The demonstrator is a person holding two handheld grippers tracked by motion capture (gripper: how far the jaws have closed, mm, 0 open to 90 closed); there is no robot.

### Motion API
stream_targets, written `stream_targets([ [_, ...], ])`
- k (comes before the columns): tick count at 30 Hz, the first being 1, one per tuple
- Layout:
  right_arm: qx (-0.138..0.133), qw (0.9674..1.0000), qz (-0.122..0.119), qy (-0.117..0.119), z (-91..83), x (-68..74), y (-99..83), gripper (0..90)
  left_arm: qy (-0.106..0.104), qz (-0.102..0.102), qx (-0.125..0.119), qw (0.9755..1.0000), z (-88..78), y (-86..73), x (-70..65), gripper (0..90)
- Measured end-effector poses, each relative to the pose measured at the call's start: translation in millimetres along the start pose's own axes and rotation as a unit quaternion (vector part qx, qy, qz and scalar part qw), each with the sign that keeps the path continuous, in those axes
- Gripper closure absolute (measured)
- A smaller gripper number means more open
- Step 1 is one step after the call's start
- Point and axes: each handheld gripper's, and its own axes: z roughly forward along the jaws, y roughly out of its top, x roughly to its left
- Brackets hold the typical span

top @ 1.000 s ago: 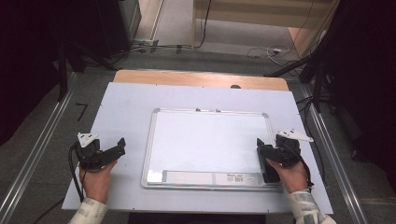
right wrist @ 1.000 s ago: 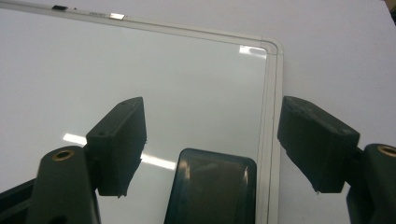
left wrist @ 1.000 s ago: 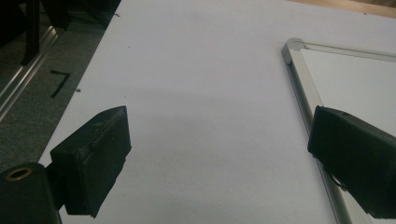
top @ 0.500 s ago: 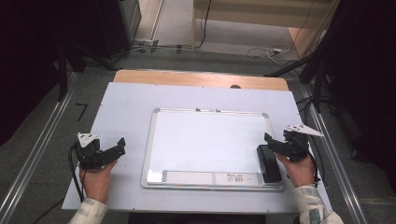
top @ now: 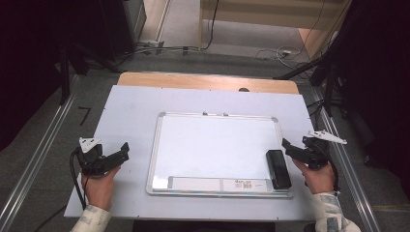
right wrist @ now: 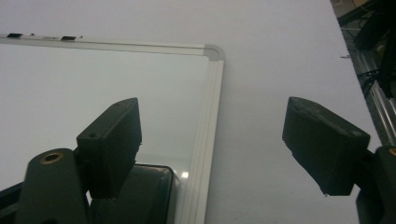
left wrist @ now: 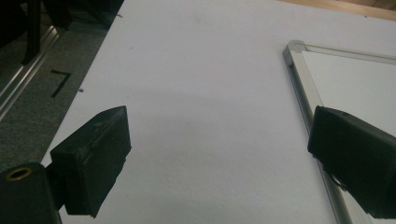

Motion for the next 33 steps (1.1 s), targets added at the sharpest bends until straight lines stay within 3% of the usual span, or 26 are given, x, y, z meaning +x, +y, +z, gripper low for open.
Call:
stream_targets([
  [8,0.003,0.9998,0.013,-0.013,-2.5,-16.0,-4.5,16.3,0.000,0.001,-0.001,1.0000,-0.2,0.2,0.0,6.4],
  [33,0.008,0.9993,0.018,-0.031,-4.5,-34.6,-11.4,16.2,0.000,-0.001,-0.001,1.0000,-0.8,0.3,0.4,6.4],
])
